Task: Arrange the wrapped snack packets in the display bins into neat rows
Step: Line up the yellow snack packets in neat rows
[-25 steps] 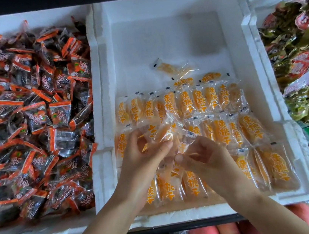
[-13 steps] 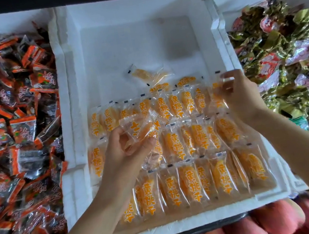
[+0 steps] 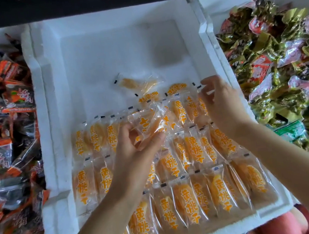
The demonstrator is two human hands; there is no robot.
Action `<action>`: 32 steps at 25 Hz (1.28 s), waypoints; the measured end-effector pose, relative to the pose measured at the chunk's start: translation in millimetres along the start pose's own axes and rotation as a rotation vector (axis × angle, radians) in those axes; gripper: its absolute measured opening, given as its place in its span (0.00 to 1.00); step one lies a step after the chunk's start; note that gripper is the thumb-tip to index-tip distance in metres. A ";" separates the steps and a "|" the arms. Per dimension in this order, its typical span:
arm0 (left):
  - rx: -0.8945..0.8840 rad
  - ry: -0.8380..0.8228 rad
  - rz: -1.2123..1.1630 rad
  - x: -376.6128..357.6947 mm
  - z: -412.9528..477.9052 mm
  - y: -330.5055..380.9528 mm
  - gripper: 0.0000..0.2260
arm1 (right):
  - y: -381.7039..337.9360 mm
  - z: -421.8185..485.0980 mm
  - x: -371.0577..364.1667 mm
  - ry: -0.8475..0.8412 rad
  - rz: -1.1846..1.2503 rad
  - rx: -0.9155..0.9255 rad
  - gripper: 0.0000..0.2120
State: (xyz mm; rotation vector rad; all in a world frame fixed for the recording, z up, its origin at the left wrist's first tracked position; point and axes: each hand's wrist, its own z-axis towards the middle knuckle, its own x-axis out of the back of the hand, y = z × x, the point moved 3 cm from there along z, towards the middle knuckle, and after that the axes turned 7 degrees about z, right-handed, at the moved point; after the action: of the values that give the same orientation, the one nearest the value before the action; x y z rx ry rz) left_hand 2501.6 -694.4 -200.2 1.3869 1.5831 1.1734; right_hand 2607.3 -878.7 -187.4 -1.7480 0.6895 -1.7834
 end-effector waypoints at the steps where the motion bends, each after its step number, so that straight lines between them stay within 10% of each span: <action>1: 0.001 -0.006 0.009 -3.7 3.8 -0.9 0.23 | -9.3 -14.3 -5.1 -0.082 0.189 -0.051 0.09; 10: 0.007 -0.102 0.031 -24.8 16.8 11.2 0.19 | -23.6 -29.9 -11.3 -0.228 0.818 -0.360 0.17; 19: 0.080 0.007 -0.014 -7.6 40.6 6.4 0.11 | -8.1 31.7 10.9 -0.078 0.001 0.015 0.09; 25: 0.104 0.000 0.038 -7.3 49.0 7.7 0.07 | 0.5 23.5 6.9 0.013 0.392 -0.237 0.06; 32: 0.075 -0.056 0.141 -12.3 58.0 15.3 0.10 | 32.4 -9.8 -9.6 0.013 -0.045 -0.203 0.07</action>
State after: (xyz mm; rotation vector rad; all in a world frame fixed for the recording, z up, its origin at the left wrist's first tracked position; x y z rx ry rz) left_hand 2562.5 -696.3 -205.5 1.5887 1.5248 1.1556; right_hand 2598.5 -895.5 -217.0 -1.8984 0.8690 -1.8090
